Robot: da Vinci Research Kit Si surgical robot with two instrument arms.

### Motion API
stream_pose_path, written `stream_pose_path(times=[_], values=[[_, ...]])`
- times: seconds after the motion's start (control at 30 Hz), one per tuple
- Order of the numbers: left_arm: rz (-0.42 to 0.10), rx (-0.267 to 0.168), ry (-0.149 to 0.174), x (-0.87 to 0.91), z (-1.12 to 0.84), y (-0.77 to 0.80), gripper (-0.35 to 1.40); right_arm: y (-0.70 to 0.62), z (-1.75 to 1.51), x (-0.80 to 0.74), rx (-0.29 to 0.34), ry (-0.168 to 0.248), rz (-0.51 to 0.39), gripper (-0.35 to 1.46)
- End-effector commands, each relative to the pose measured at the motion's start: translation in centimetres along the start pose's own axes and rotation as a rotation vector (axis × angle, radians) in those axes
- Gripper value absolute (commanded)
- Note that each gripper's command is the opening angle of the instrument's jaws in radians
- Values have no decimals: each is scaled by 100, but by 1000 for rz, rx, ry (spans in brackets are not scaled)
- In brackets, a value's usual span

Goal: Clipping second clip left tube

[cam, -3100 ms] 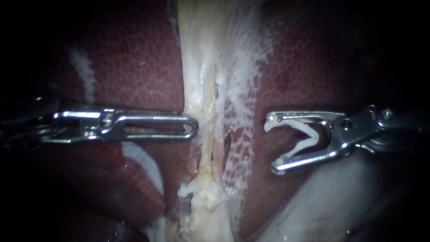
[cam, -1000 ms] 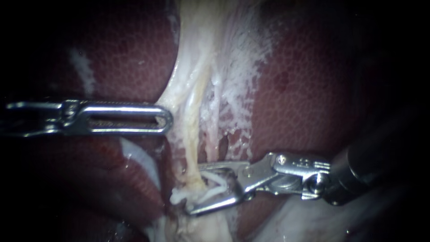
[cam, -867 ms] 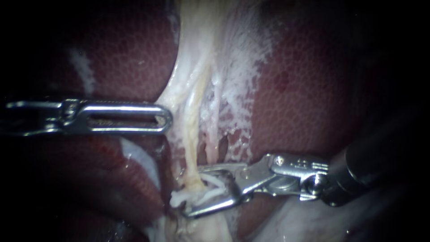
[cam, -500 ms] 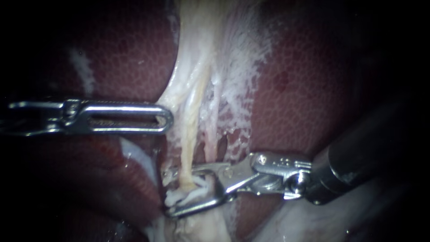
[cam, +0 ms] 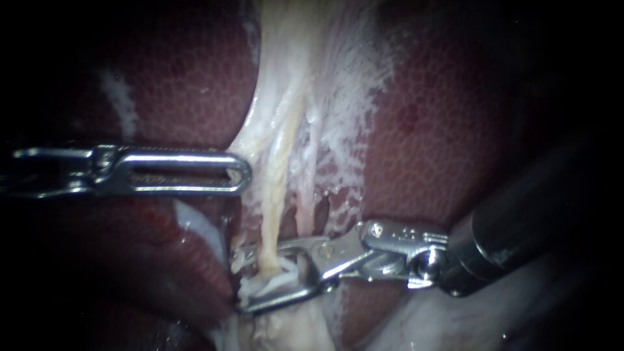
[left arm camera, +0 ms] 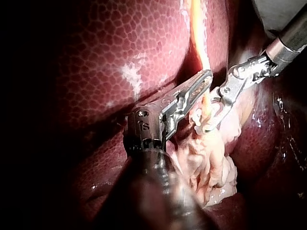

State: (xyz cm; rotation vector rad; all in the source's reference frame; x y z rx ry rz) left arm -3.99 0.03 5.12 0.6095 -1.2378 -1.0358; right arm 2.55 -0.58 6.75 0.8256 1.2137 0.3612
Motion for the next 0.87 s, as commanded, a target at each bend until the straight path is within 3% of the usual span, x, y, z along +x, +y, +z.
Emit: stream_pose_path(times=[0.03,0.1,0.2,0.87], values=[[0,0,0,0,0,0,-35,2,-2,0,-7,-14,-1,-24],[0,0,0,0,0,0,-35,7,-6,-2,-13,-22,1,-35],[0,0,0,0,0,0,-35,11,-9,-4,-21,-20,2,-35],[0,0,0,0,0,0,-35,8,-7,-4,-20,-20,18,-35]])
